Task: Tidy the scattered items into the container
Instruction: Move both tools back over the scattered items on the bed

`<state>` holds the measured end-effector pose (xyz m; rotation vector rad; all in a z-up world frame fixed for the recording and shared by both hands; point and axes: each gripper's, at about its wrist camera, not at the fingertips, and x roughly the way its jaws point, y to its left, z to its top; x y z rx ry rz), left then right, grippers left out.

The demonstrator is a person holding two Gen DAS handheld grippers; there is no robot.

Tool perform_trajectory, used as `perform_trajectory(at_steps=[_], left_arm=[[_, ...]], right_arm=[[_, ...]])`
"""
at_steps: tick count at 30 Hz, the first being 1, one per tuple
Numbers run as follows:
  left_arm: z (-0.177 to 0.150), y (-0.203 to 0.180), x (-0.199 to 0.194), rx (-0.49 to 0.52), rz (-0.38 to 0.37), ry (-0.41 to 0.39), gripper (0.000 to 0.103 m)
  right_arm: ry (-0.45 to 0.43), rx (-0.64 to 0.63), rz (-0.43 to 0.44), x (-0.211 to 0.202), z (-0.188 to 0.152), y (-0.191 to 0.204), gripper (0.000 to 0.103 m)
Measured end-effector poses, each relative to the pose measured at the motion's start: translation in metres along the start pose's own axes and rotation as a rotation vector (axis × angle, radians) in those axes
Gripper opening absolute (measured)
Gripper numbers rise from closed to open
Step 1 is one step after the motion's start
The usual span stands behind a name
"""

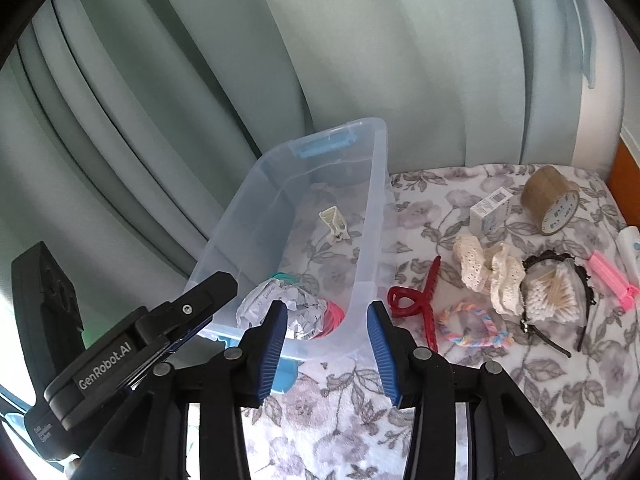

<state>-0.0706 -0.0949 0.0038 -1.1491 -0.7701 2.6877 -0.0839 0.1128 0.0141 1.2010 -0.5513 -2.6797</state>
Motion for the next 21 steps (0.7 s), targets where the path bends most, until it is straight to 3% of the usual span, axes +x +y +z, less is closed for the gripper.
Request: perform_trajectory(at_steps=[10, 21], left_arm=[[-0.012, -0.027, -0.002, 0.068, 0.034, 0.04, 0.074], [-0.03, -0.077, 0.009, 0.187, 0.059, 0.089, 0.074]], right_arm=[[-0.025, 0.042, 0.005, -0.025, -0.007, -0.02, 0.062], [-0.115, 0.126, 0.009, -0.063, -0.01, -0.063, 0.067]])
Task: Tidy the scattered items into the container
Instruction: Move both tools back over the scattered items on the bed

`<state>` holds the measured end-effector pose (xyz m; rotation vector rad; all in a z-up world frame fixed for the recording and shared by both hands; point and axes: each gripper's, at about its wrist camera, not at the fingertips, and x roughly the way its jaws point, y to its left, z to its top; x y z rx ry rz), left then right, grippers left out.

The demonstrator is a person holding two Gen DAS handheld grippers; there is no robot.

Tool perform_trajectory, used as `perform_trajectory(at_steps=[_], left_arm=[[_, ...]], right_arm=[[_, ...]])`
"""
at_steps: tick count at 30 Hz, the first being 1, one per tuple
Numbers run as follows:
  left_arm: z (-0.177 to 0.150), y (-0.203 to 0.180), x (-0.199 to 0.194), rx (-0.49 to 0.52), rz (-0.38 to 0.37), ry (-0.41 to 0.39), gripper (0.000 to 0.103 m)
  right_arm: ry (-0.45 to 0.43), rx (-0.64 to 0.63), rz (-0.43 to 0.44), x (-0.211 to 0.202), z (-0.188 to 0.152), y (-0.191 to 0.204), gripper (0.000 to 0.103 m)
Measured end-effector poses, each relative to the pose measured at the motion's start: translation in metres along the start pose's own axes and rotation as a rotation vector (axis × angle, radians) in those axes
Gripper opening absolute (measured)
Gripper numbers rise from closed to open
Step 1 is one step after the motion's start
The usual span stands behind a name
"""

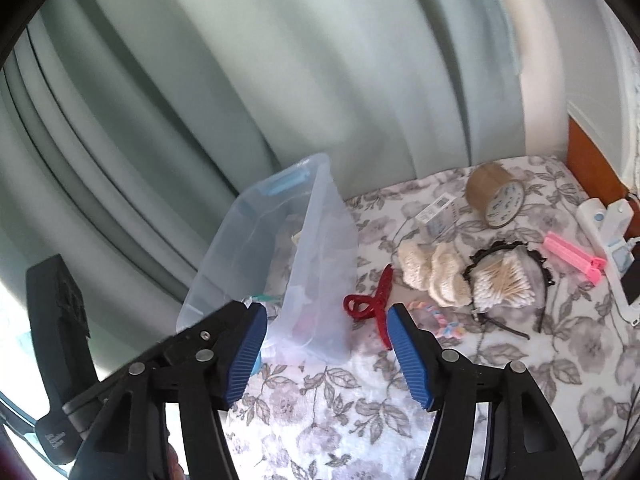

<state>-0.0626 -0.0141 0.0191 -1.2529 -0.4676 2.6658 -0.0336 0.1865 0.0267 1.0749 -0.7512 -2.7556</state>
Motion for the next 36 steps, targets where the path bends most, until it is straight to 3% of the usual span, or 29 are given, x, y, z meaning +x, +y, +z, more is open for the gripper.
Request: perform_trajectory(at_steps=[6, 13, 19, 24, 30, 36], left_arm=[[-0.006, -0.036, 0.008, 0.075, 0.008, 0.018, 0.074], [-0.012, -0.077, 0.008, 0.145, 0.042, -0.039, 0.074], [-0.017, -0.1, 0.019, 0.187, 0.03, -0.012, 0.074], [-0.022, -0.113, 0.028, 0.217, 0.032, 0.007, 0.075], [-0.029, -0.118, 0.043, 0.226, 0.041, 0.044, 0.075], [-0.038, -0.117, 0.061, 0.225, 0.048, 0.095, 0.075]], right_arm=[[-0.052, 0.057, -0.006, -0.021, 0.002, -0.028, 0.067], [-0.097, 0.097, -0.023, -0.039, 0.001, -0.059, 0.075], [-0.118, 0.142, -0.026, -0.048, 0.002, -0.085, 0.077], [-0.122, 0.162, -0.033, -0.049, 0.0, -0.103, 0.083], [-0.103, 0.161, -0.062, -0.045, -0.006, -0.119, 0.101], [-0.067, 0.177, -0.089, -0.035, -0.013, -0.135, 0.101]])
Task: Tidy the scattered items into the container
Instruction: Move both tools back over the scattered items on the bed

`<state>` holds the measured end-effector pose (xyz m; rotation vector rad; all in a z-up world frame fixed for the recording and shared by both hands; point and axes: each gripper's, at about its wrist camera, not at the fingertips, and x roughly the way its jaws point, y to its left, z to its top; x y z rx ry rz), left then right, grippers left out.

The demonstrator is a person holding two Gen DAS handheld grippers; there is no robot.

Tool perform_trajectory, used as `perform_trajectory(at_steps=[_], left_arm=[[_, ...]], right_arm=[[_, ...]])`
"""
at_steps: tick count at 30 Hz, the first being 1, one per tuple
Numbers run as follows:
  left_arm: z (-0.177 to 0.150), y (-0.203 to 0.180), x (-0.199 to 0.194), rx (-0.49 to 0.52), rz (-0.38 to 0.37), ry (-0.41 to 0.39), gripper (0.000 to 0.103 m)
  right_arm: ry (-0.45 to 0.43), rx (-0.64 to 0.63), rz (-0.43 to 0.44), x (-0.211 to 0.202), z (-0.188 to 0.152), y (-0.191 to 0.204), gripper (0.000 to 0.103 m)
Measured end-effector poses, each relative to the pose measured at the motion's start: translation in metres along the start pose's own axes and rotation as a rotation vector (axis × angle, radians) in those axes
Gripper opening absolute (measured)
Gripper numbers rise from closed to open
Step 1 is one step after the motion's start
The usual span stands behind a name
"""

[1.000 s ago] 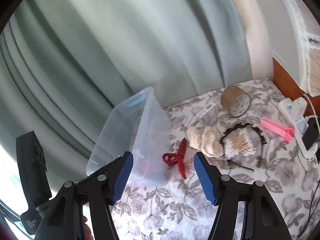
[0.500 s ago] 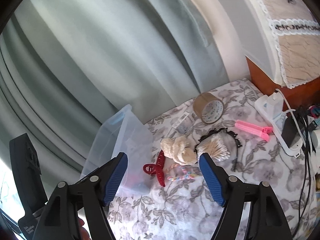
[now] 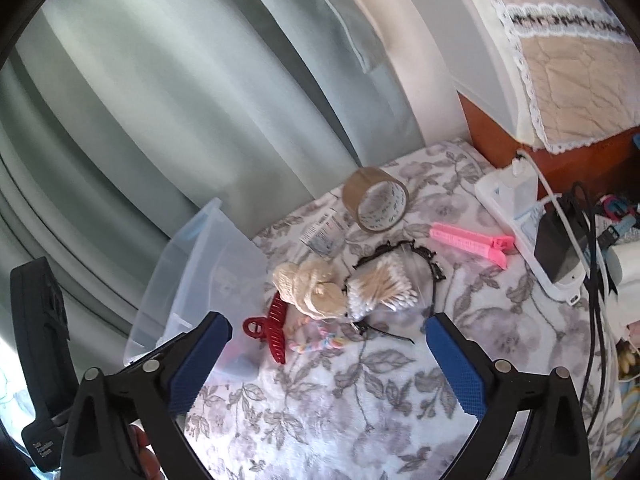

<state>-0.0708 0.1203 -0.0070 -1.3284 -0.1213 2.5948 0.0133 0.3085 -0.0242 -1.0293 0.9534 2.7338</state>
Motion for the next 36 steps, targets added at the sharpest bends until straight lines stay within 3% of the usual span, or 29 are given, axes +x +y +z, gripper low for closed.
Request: perform_trajectory(at_steps=[9, 22, 29, 36], left_arm=[[-0.009, 0.004, 0.029, -0.001, -0.008, 0.066, 0.074], [-0.005, 0.018, 0.068, -0.029, -0.014, 0.122, 0.074], [0.0, 0.018, 0.094, -0.038, -0.029, 0.144, 0.074], [0.017, 0.016, 0.119, -0.044, -0.042, 0.129, 0.074]], right_arm=[[0.045, 0.002, -0.051, 0.022, -0.01, -0.016, 0.103], [0.084, 0.021, -0.053, 0.06, -0.014, -0.026, 0.103], [0.173, 0.01, -0.071, 0.085, -0.006, -0.038, 0.103], [0.161, 0.02, -0.119, 0.102, 0.011, -0.041, 0.103]])
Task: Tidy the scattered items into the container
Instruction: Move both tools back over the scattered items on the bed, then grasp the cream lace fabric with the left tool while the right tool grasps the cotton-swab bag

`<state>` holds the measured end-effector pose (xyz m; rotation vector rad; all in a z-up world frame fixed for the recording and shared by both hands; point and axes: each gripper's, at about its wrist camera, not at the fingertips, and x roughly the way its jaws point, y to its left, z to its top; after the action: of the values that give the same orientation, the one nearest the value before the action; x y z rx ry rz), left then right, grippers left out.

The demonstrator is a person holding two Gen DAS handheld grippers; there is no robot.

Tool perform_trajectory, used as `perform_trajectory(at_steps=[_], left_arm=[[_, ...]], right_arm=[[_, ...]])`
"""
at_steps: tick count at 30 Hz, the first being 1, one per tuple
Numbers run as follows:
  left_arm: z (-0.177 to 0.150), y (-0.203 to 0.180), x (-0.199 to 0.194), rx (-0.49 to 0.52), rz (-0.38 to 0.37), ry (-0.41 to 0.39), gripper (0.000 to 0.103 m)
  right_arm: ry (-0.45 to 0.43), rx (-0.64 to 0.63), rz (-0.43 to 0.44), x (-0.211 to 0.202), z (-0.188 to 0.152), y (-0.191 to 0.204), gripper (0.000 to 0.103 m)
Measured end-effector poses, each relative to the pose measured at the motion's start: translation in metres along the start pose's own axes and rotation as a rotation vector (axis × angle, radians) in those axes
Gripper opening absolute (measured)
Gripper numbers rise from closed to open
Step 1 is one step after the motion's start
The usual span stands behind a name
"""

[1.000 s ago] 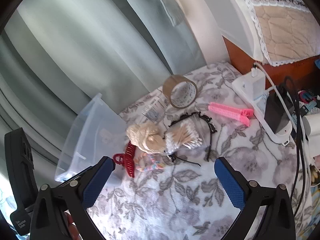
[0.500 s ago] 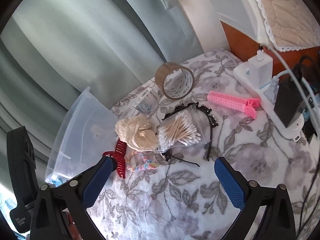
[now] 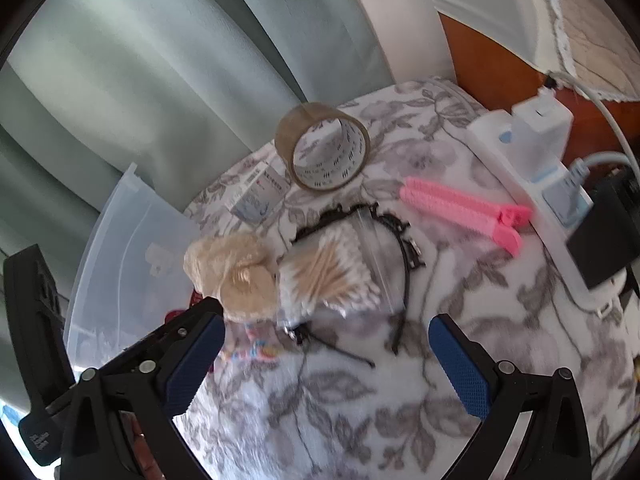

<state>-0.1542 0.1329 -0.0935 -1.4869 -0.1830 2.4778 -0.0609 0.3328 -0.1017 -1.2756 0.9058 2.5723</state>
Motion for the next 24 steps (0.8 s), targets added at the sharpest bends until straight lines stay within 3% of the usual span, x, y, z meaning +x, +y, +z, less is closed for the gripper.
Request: perform_trajectory(at_steps=[7, 14, 24], left_arm=[[0.019, 0.008, 0.018, -0.047, -0.013, -0.009, 0.073], [0.025, 0.01, 0.034, -0.052, -0.031, -0.005, 0.071], [0.029, 0.017, 0.061, -0.06, -0.037, 0.041, 0.071]], right_arm=[[-0.002, 0.014, 0.039, 0.019, 0.014, -0.002, 0.102], [0.02, 0.015, 0.084, 0.04, 0.016, 0.0, 0.087], [0.054, 0.035, 0.023, 0.071, 0.019, -0.009, 0.084]])
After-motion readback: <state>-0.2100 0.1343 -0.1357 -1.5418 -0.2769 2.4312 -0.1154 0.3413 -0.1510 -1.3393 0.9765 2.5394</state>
